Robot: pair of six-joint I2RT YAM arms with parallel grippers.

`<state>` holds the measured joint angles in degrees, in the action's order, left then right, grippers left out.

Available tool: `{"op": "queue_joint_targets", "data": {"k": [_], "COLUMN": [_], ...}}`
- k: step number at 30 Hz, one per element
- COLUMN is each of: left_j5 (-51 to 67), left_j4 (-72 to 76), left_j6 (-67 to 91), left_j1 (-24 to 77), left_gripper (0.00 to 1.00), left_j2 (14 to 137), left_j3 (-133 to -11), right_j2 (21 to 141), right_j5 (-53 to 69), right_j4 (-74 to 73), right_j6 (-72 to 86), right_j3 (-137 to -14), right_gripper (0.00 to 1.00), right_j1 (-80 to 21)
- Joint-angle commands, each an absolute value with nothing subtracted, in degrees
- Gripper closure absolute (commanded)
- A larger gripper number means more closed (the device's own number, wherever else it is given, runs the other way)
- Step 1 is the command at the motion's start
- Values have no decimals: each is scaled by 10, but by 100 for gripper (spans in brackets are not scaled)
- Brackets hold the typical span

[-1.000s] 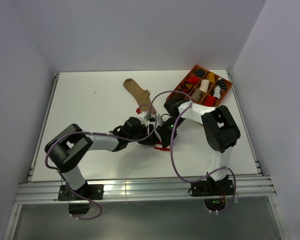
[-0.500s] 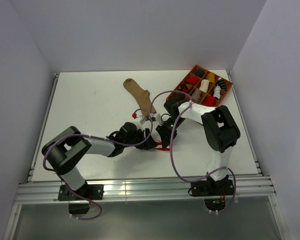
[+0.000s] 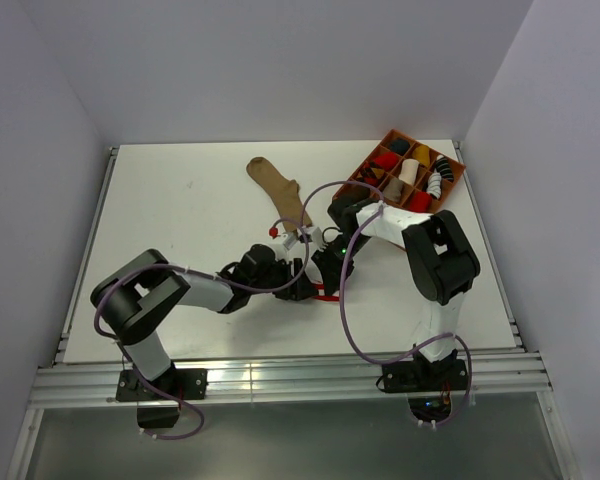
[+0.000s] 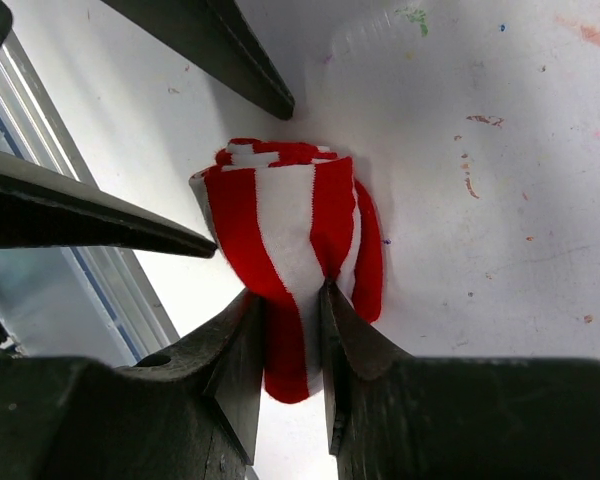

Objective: Roll the socks
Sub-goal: Roll the sock at the center of the board.

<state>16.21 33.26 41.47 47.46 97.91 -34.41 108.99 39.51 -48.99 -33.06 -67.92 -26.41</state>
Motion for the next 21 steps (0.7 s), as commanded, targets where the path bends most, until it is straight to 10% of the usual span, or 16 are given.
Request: {"op": "queue_joint_targets", "data": {"k": [1,14,21], "left_j5": [178,153,149], "left_j4": [358,324,253], "left_j6": [423,472,485], "left_j1": [476,477,477], "left_gripper": [41,62,98], "left_j2": [994,1016,1027], "left_j3": [-359,-368,-401], "right_j2": [1124,1128,1126], "right_j5": [293,292,287], "right_j4": [-455,-459,-454], "right_j6": [-349,-347,-344], "right_j3": [-676,-679,-679], "right_gripper": [86,86,85], "right_j1": [-259,-258,-258]}}
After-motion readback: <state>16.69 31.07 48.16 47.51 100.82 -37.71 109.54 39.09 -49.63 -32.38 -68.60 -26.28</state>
